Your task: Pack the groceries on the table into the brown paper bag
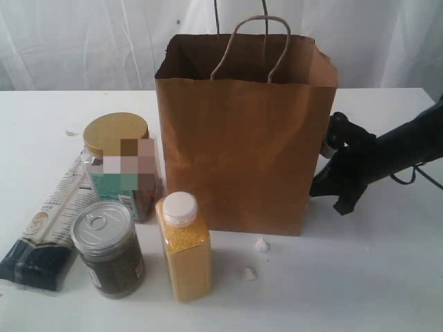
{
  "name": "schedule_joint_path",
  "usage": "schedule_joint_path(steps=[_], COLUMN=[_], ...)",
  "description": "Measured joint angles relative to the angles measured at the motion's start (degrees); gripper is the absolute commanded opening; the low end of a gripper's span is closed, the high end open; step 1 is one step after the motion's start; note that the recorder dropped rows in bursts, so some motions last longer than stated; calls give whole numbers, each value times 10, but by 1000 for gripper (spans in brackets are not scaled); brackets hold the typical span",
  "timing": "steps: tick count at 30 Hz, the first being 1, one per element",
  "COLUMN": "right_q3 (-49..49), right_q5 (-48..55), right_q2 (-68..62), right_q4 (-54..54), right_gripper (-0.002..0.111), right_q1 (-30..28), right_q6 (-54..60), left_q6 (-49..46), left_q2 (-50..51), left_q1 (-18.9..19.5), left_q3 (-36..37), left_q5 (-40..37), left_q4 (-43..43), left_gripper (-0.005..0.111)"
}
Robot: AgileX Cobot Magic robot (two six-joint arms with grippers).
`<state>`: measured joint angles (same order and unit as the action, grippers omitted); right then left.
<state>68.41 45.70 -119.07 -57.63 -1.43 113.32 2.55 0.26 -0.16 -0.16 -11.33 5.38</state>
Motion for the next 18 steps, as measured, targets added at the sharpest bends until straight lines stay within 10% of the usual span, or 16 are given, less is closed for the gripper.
schedule_joint_path(steps=[18], right_q3=[0], right_q5=[18], right_q2=[85], right_q4=[91], right_gripper=[0], right_q1=[0], right_q6=[-297], left_q6=[0], left_q2=[0], left_q1=[0], left_q3=[0], left_q5=[0], left_q4=[0], left_gripper=[0])
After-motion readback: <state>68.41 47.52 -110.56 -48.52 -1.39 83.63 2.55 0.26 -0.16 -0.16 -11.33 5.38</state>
